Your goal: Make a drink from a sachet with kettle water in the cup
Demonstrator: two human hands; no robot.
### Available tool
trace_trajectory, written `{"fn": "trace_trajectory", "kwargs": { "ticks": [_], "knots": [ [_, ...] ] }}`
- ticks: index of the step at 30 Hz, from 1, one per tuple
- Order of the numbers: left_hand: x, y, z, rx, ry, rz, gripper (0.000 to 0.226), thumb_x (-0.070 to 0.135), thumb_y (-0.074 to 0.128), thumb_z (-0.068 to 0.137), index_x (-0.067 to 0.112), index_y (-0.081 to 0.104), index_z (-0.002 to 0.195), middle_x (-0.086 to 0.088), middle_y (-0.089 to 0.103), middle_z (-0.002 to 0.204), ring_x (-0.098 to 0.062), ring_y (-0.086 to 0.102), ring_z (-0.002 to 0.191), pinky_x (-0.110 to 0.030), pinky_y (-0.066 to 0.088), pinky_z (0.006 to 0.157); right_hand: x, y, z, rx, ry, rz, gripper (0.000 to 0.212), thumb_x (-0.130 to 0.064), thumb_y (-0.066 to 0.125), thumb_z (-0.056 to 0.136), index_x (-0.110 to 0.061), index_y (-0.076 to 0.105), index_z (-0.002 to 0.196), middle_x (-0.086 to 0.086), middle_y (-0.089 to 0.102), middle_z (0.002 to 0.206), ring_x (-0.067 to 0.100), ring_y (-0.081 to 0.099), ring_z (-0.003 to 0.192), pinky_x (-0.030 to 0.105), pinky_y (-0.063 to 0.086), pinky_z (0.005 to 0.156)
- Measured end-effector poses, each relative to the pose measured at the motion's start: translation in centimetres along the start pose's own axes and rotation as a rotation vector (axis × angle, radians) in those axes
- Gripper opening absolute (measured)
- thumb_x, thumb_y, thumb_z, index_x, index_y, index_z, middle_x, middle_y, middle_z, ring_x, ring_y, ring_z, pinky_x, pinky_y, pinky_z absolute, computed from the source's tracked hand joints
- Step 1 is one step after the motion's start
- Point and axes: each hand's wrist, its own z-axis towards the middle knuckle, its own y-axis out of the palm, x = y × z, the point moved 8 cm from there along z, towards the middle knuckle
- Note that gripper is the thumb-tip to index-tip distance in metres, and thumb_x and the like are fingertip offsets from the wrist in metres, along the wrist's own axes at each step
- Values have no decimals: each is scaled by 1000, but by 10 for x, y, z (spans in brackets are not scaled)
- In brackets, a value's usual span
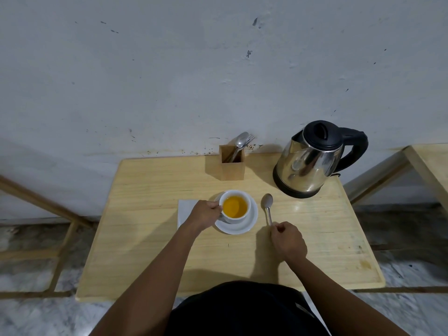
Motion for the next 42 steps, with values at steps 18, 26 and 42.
{"fn": "trace_trajectory", "kwargs": {
  "ticks": [18,26,42],
  "knots": [
    [1,-1,-2,-14,-3,23,28,25,57,92,12,70,113,-7,71,96,-26,68,99,-43,55,87,-18,3,17,-77,-216,-255,24,-44,51,90,-34,52,113,-11,65,96,17,62,84,29,41,67],
    [0,-3,-3,-17,-42,35,28,29,59,91,17,71,112,-9,73,101,-30,69,98,-43,56,78,-21,5,22,-74,-205,-228,19,-40,49,92,-34,53,109,-13,65,96,18,63,87,32,48,73],
    [16,-6,-4,19,-18,44,43,29,58,91,12,57,131,-7,68,106,-22,64,87,-29,48,74,-57,-21,15,32,-326,-204,24,-40,50,93,-30,56,114,-7,61,107,16,61,93,32,48,76]
  ]
}}
